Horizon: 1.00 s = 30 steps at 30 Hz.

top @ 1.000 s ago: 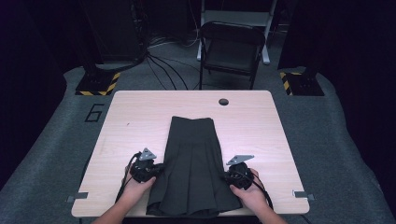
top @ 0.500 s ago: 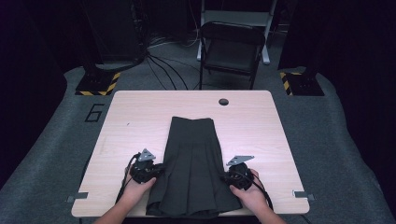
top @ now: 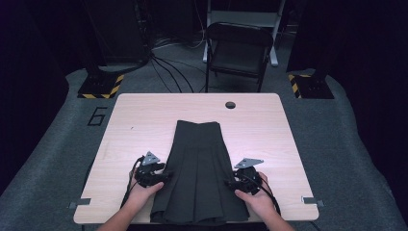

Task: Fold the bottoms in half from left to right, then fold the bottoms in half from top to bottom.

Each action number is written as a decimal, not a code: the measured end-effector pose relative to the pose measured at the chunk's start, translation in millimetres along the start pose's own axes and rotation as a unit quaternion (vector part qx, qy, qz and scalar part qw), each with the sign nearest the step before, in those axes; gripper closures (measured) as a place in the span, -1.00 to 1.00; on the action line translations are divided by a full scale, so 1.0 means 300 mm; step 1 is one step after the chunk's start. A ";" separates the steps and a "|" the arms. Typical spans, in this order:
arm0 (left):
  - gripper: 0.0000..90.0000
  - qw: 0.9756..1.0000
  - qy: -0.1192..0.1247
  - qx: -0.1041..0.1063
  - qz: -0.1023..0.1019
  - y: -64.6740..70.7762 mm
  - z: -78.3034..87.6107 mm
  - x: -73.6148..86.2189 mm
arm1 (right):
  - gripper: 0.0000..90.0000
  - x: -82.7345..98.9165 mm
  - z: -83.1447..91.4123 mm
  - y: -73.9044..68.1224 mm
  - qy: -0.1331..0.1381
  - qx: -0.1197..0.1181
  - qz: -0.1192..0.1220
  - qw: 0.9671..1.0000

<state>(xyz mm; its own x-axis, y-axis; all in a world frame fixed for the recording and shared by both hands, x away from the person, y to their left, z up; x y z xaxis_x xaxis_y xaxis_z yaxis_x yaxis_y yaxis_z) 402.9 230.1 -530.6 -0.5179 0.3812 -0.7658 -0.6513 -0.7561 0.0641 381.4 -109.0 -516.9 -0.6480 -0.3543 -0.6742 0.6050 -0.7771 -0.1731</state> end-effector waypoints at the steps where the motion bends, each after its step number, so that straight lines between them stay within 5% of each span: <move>1: -0.03 1.000 -0.006 0.004 0.002 -0.003 0.000 -0.002 | 0.05 -0.003 0.000 0.004 0.003 0.003 0.006 1.000; 7: 0.00 1.000 -0.002 0.015 0.004 -0.017 0.007 -0.034 | 0.06 -0.033 -0.001 0.021 0.008 0.012 0.006 1.000; 16: 0.02 1.000 -0.004 0.028 -0.004 -0.013 0.019 -0.097 | 0.20 -0.109 0.017 0.016 0.012 -0.014 0.012 1.000; 23: -0.01 0.999 0.008 0.025 -0.019 -0.018 0.014 -0.159 | -0.08 -0.164 0.000 0.010 0.006 -0.018 0.025 1.000; 30: -0.08 0.999 0.014 0.034 -0.020 -0.019 -0.020 -0.210 | -0.05 -0.209 -0.025 0.021 0.009 -0.002 0.022 1.000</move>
<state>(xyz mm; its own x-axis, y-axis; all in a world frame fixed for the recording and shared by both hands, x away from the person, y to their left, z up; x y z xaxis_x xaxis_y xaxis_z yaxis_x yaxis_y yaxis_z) 442.7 207.3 -486.7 -0.4753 0.3938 -0.7868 -0.7081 -0.7019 0.0764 429.3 -87.6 -481.2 -0.6119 -0.3784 -0.6946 0.6350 -0.7586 -0.1460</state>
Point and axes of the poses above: each handheld gripper's, and its own axes: z roughly backward along the jaws, x roughly out of its underside, y roughly to its right, the point moved 2 cm from there along -z, roughly forward along the jaws, and after that the axes turned 5 degrees about -z, right-handed, at the moved point
